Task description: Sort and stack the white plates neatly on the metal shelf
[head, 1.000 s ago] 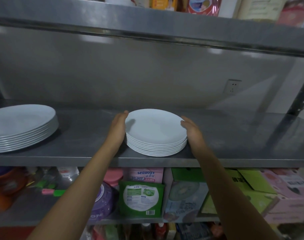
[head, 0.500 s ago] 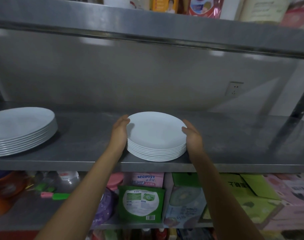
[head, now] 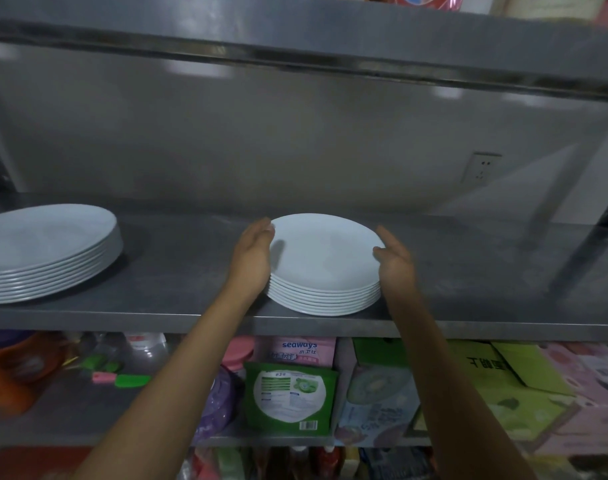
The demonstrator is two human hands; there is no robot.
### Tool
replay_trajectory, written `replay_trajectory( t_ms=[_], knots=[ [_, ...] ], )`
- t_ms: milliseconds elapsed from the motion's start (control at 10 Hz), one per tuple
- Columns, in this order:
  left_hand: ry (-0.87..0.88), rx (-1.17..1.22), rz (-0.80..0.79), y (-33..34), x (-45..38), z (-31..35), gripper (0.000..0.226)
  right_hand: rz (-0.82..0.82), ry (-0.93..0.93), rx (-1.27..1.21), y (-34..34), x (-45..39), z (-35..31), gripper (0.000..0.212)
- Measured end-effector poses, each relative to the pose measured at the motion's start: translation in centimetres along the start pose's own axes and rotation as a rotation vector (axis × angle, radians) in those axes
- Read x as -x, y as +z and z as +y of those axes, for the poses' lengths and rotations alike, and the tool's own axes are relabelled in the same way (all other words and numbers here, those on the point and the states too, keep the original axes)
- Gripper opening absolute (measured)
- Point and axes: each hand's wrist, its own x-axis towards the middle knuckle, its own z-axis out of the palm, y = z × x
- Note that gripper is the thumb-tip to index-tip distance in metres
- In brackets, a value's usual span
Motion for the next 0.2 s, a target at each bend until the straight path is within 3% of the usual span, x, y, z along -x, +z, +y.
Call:
replay_trajectory(
  t_ms=[100,200],
  knots=[
    [-0.004,0.010,-0.012,-0.19,0.17,0.18,0.047,-0.010,0.007,0.060,0.13,-0.01,-0.19,0.046],
    [-0.021,-0.014,0.000,-0.12,0.04,0.18,0.041,-0.008,-0.006,0.091,0.05,0.34,-0.21,0.045]
  ],
)
